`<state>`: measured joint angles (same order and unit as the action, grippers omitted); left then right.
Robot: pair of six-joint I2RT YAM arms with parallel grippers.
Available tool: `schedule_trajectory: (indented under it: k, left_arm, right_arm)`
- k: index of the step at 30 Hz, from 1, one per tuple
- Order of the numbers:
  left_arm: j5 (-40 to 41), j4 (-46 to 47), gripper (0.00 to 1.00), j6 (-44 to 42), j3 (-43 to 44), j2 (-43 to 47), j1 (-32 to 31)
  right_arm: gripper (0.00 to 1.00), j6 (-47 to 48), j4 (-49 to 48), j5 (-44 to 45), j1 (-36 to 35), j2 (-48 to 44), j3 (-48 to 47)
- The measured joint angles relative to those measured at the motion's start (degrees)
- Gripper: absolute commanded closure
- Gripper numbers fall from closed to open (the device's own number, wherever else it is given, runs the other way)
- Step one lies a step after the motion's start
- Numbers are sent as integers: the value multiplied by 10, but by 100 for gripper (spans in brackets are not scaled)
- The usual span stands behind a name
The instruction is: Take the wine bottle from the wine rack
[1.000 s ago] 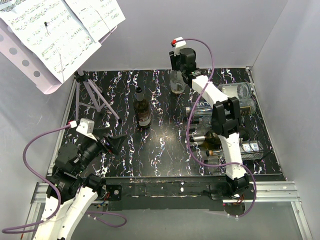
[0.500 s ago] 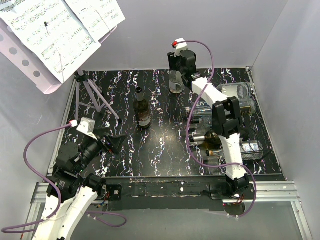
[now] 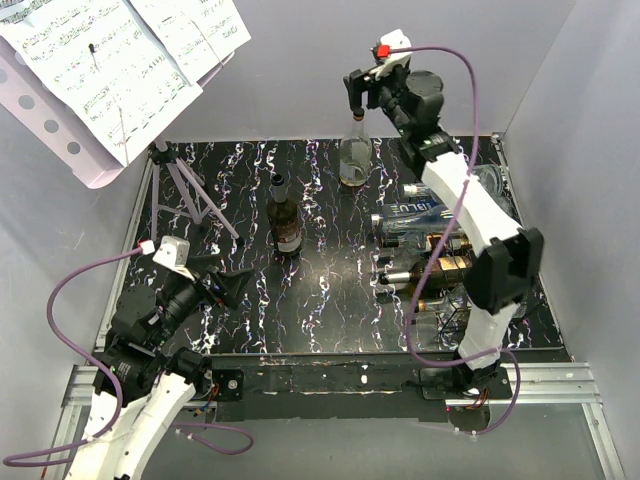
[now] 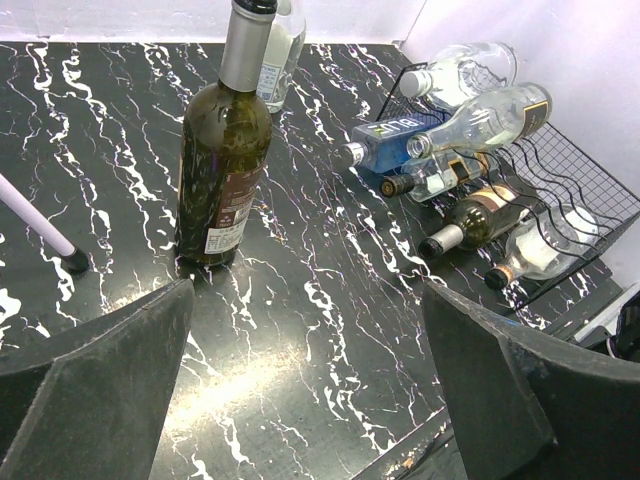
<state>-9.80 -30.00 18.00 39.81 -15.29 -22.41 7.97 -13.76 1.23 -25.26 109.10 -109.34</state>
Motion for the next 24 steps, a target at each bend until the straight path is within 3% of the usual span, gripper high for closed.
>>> schedule_trajectory:
  k: [10,15,24]
  left_arm:
    - [-1,0,2,0,0,5,0]
    - [2,5,2,-8,5,-21,0]
    - [37,23,10,-41,185,-377,-1]
  right_arm:
    - [24,-105,80,-151,-4,-242,149]
    - [21,-149,168,-159,-8,-321,212]
    - [16,-57,268,-50,-6,-509,390]
